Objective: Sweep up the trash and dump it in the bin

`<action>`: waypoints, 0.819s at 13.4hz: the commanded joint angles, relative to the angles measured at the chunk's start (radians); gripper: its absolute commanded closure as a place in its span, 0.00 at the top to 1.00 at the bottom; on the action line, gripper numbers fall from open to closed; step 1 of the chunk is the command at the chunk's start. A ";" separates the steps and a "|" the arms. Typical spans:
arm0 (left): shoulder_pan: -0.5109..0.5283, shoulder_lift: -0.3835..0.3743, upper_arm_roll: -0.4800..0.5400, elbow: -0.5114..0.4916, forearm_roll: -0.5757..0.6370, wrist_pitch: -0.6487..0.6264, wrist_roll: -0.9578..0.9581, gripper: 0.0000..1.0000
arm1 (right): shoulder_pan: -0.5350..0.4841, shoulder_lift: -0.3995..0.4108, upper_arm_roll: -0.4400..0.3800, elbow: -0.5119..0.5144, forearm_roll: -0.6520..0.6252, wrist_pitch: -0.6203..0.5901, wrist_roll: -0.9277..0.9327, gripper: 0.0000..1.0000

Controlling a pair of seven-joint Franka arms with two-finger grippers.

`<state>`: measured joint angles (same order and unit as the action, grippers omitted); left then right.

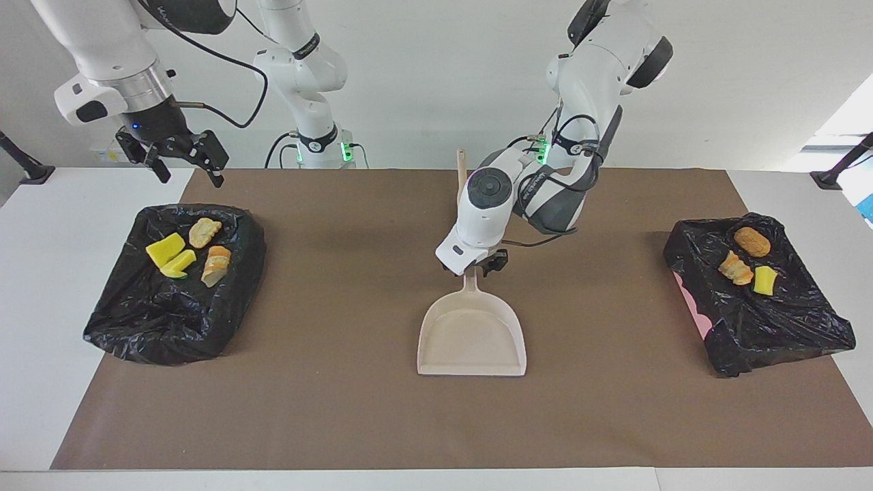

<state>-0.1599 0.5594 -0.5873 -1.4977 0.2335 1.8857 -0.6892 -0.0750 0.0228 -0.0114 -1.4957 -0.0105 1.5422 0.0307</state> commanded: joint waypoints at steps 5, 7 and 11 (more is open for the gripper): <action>0.005 -0.243 0.130 -0.065 -0.003 -0.052 0.130 1.00 | -0.003 -0.011 -0.002 -0.008 0.018 -0.010 -0.012 1.00; 0.006 -0.330 0.188 -0.094 -0.035 -0.065 0.228 1.00 | -0.003 -0.011 -0.002 -0.008 0.018 -0.010 -0.012 1.00; 0.005 -0.467 0.389 -0.093 -0.173 -0.160 0.503 1.00 | -0.003 -0.011 -0.002 -0.008 0.018 -0.010 -0.012 1.00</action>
<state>-0.1506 0.1883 -0.2831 -1.5316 0.1143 1.7566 -0.2963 -0.0750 0.0228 -0.0114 -1.4957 -0.0105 1.5422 0.0307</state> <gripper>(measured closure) 0.000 0.000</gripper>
